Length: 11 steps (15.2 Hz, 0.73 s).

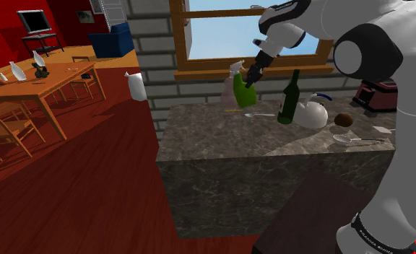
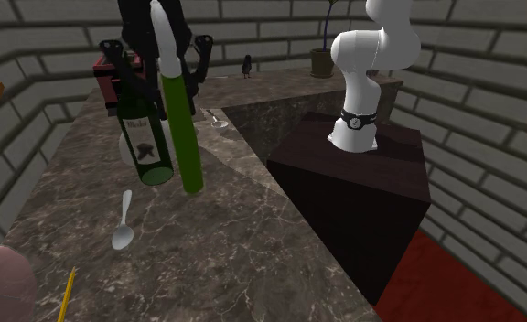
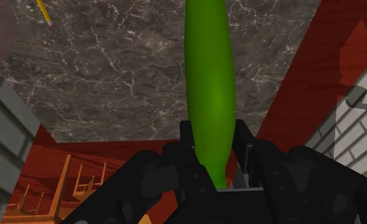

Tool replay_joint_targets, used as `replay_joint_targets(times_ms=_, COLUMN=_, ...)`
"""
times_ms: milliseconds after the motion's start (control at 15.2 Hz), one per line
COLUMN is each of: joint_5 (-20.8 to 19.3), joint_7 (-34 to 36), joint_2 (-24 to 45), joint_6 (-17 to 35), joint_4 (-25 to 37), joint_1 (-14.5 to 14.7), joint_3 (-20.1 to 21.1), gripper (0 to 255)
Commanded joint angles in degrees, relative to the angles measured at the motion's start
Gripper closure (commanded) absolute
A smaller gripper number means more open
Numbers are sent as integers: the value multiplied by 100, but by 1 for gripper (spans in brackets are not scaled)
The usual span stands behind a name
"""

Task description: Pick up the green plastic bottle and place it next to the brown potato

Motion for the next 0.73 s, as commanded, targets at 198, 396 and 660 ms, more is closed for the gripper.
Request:
replay_joint_targets(times_ms=198, joint_5=-99, joint_7=190, joint_2=-59, joint_6=-273, joint_4=289, joint_1=-35, joint_3=-42, gripper=255)
replay_joint_targets(times_ms=396, joint_5=-144, joint_7=306, joint_2=-82, joint_6=-446, joint_4=483, joint_1=-64, joint_3=-60, gripper=255)
replay_joint_targets(times_ms=660, joint_5=-185, joint_7=457, joint_2=-91, joint_6=-690, joint_4=769, joint_1=-120, joint_3=-78, gripper=255)
